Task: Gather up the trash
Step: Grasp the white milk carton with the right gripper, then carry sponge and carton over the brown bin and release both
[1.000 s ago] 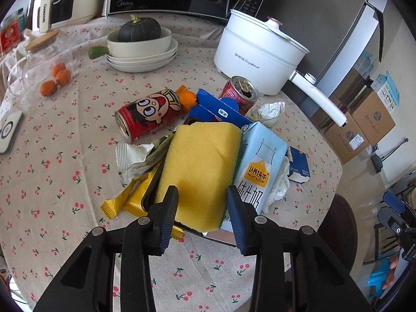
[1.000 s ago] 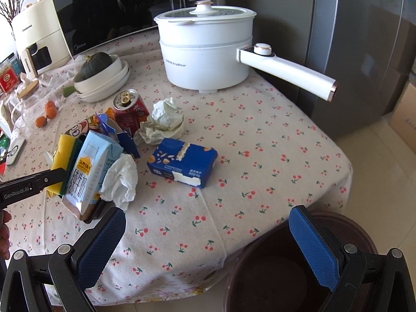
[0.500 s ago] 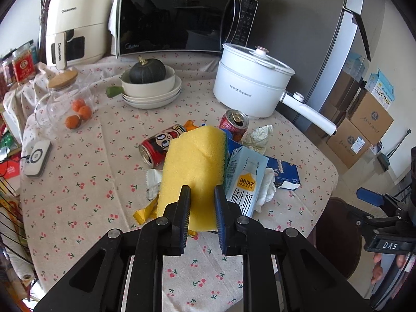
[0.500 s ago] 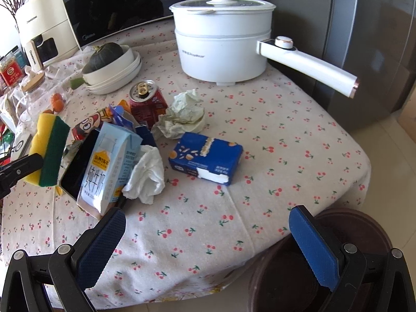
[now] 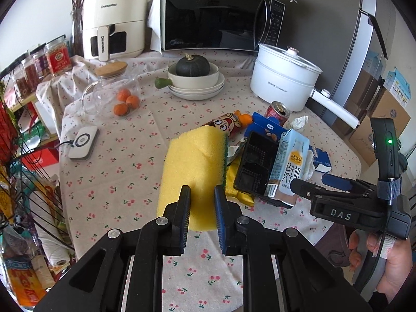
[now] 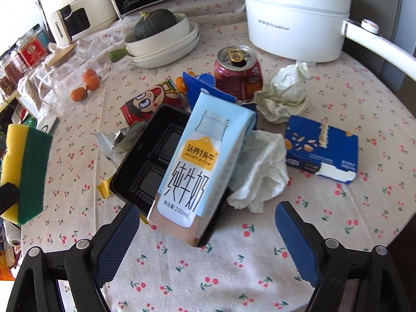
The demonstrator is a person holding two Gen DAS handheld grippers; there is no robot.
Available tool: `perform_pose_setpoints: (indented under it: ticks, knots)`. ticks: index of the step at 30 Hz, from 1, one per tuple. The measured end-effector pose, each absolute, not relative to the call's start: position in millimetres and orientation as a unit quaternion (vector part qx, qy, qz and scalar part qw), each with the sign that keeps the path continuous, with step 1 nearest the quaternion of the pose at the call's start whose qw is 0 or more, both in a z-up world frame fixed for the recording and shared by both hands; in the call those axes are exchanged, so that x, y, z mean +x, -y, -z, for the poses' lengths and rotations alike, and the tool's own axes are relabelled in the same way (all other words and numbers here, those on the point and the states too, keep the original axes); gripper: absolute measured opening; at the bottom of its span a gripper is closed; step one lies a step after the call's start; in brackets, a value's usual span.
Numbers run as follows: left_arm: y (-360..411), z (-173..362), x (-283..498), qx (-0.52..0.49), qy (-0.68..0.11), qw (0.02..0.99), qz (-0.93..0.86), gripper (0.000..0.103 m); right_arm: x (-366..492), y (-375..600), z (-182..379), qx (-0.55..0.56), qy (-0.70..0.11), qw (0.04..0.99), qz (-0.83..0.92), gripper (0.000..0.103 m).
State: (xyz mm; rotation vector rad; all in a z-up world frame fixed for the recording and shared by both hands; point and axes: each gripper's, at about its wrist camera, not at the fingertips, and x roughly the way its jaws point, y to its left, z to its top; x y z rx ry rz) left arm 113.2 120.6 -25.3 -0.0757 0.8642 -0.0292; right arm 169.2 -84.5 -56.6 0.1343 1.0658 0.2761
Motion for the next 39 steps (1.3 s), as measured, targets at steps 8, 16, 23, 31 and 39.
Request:
perform_pose_setpoints:
  ticks: [8,16,23,31,39]
  knots:
    - [-134,29,106,-0.029,-0.425,0.905,0.0,0.019,182,67,75,0.075,-0.512,0.849,-0.106,0.08]
    - [-130,32,105,-0.023,-0.427,0.904,0.004,0.019,187,63,84,0.073,-0.519,0.847,-0.091,0.058]
    - [-125,29,104,-0.019,-0.424,0.905,0.007,0.019,178,65,57,0.071,-0.491,0.86,-0.121,0.056]
    - [-106,27,103,-0.014,-0.422,0.906,0.023,0.019,164,90,30,0.088,-0.472,0.866,-0.138,0.055]
    - [-50,30,106,0.015,-0.424,0.903,0.065,0.019,145,141,10,0.094,-0.46,0.873,-0.128,0.055]
